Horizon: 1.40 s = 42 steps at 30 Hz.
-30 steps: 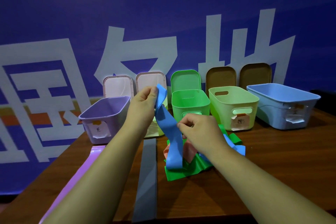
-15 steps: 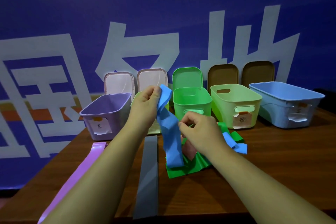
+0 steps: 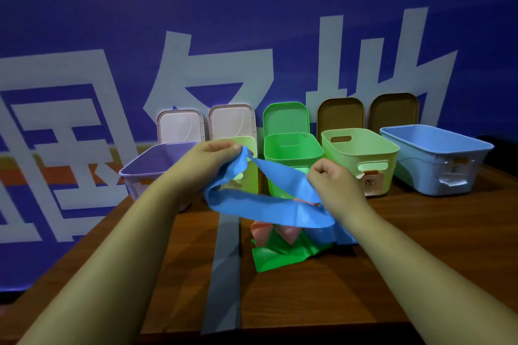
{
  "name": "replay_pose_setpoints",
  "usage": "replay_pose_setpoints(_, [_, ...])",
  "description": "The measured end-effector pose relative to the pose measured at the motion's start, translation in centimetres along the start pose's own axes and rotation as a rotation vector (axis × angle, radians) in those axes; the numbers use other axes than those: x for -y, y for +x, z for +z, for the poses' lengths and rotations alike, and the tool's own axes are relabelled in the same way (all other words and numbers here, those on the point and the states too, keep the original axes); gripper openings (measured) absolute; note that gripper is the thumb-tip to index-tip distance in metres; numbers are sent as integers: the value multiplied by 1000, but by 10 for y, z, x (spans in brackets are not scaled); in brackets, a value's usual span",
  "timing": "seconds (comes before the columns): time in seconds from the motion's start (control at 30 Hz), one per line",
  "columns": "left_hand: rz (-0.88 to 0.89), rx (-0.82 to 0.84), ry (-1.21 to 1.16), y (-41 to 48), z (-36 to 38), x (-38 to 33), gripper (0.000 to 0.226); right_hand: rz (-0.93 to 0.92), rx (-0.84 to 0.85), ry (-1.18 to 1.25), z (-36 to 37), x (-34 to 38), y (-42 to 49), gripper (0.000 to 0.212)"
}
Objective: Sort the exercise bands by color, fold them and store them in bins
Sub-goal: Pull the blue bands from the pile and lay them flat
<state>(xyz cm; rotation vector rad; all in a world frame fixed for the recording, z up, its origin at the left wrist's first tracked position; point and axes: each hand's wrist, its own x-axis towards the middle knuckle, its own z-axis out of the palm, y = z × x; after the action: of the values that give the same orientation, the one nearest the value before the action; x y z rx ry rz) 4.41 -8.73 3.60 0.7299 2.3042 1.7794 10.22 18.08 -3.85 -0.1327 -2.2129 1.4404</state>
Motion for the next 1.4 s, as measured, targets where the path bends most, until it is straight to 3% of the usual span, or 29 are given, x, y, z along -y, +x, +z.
replay_pose_setpoints(0.23, [3,291,341,-7,4,10,27,4,174,-122,-8,-14,1,17])
replay_pose_setpoints(0.33, [-23,408,592,-1,9,26,20,10,251,-175,-5,-25,-3,16])
replay_pose_setpoints(0.53, [37,380,897,5,20,48,12,-41,268,-233,-1,-38,-12,17])
replay_pose_setpoints(0.63, [58,286,790,3,20,47,10,-64,285,-268,0,-45,-16,27])
replay_pose_setpoints(0.8, [171,154,409,-2,26,10,12,-67,307,-226,-4,-54,-14,16])
replay_pose_setpoints(1.03, [390,119,283,15,50,-55,11,23,310,63,-14,-36,-11,17])
replay_pose_setpoints(1.23, [451,-49,166,39,82,-106,11,105,209,394,-31,-20,-19,30])
replay_pose_setpoints(1.4, [469,-96,170,56,109,-140,13,149,215,566,-60,-20,-34,71])
